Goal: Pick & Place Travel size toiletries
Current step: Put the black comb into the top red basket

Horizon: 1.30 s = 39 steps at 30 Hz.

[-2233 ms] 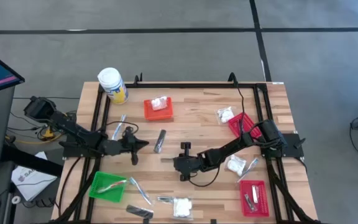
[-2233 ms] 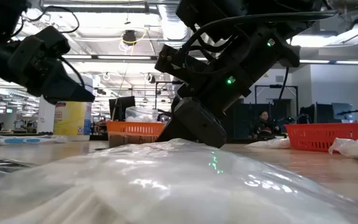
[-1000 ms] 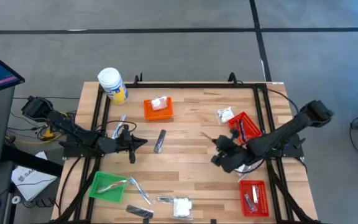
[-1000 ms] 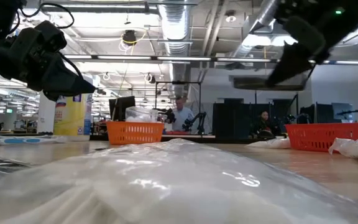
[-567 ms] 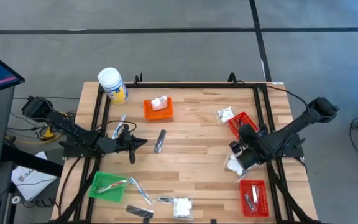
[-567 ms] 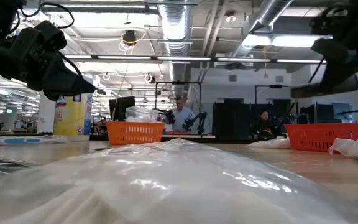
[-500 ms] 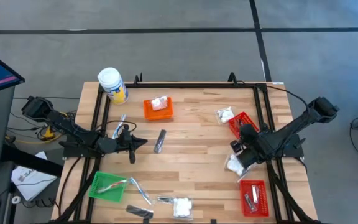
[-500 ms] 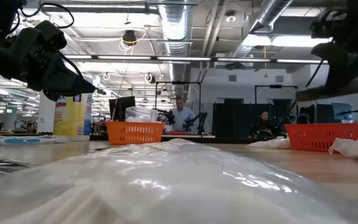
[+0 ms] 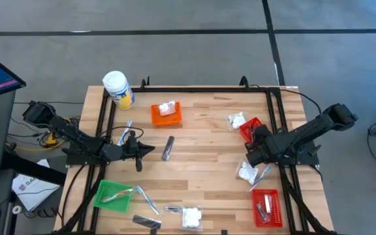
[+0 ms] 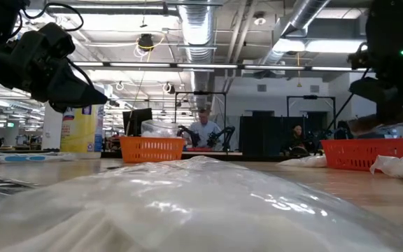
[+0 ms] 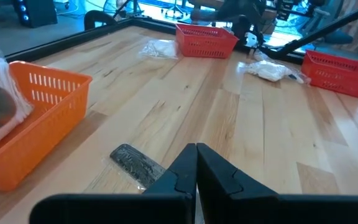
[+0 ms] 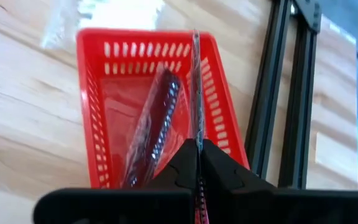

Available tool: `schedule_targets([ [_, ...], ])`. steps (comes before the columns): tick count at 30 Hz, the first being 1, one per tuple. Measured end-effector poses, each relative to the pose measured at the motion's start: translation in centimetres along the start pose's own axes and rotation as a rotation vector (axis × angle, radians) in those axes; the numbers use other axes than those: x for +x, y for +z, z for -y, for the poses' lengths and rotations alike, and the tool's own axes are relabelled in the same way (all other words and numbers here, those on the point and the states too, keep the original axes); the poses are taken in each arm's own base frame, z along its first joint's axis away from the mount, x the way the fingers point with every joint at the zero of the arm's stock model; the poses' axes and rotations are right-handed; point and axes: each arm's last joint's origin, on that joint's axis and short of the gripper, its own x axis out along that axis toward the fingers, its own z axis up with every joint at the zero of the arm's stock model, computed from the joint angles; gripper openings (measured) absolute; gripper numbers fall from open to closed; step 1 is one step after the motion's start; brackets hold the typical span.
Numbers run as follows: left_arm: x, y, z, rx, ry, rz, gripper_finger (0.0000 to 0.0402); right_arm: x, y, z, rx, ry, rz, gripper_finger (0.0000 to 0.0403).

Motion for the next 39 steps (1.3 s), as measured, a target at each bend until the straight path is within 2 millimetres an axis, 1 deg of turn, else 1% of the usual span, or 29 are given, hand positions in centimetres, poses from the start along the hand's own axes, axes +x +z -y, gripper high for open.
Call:
schedule_targets([
  [5,0.0,0.2,0.0,0.078,-0.004,0.013,0.0,-0.6,0.3,-0.2,-0.036,0.028,0.069,0.0],
  [9,0.1,1.2,-0.1,0.13,0.053,0.106,0.0,-0.9,0.1,-0.2,-0.06,0.047,0.12,0.0],
  [14,0.5,2.9,-0.9,0.102,0.124,0.234,0.0,-1.1,0.1,-0.2,-0.143,0.043,0.17,0.0],
  [18,1.1,3.7,-2.3,0.066,0.188,0.274,0.0003,-0.9,0.2,-0.2,-0.178,0.034,0.171,0.0],
  [23,1.8,4.1,-3.7,0.023,0.183,0.283,0.0008,0.3,-0.3,0.1,-0.107,0.014,0.097,0.0],
  [27,1.9,4.2,-4.1,0.029,0.15,0.28,0.0011,1.1,-0.8,-0.2,-0.09,0.026,0.024,0.0],
  [31,2.0,4.2,-3.9,0.057,0.095,0.273,0.001,2.0,-1.0,0.1,-0.076,-0.006,0.012,0.0008],
  [39,1.6,3.9,-2.6,0.074,-0.032,0.259,0.0011,4.1,-1.4,0.7,-0.046,-0.07,0.007,0.0025],
])
